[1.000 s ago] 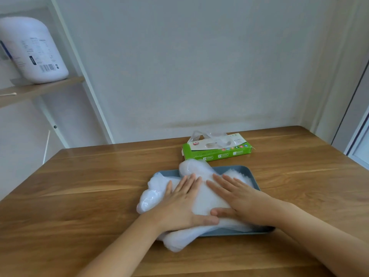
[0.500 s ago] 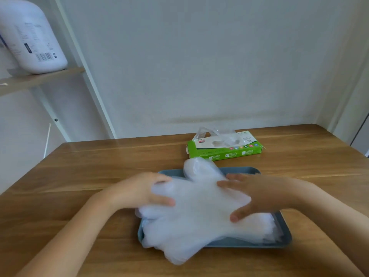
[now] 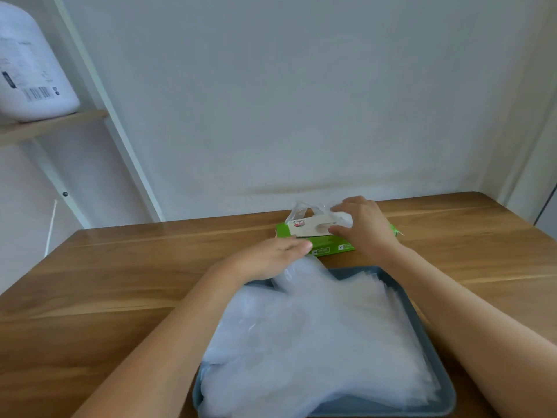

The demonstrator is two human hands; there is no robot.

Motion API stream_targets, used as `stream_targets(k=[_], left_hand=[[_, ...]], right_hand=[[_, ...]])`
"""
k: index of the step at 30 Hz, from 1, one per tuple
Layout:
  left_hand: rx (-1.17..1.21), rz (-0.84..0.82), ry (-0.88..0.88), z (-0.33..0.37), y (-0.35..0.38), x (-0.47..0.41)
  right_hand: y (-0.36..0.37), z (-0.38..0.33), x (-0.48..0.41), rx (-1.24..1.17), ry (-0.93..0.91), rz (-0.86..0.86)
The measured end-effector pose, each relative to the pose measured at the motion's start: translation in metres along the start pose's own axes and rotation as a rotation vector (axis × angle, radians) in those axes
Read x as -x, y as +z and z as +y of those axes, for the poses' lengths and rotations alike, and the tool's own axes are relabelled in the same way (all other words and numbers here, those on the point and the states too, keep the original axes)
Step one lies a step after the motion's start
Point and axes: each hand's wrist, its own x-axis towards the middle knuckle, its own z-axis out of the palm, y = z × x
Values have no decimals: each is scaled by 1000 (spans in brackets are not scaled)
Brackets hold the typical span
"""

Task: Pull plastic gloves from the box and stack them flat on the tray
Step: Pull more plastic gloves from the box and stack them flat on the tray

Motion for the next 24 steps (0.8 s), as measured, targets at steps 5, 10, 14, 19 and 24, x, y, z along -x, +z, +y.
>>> stream_targets(k=[5,10,14,19,24], left_hand=[[59,42,-25,-7,7,-7],[92,361,-75,2,1,-3],[234,586,-52,26,-2,19],[253,677,142,53,1,37],[264,688,227,62,-8,53]], right_hand=[[-7,1,0,-52,-37,128],[-47,-19,12,-173,-89,198],[-84,-38,28,-238,-165,176],[-118,-66,52,-340,-294,6],[-150,-87,73,-471,-329,-98]])
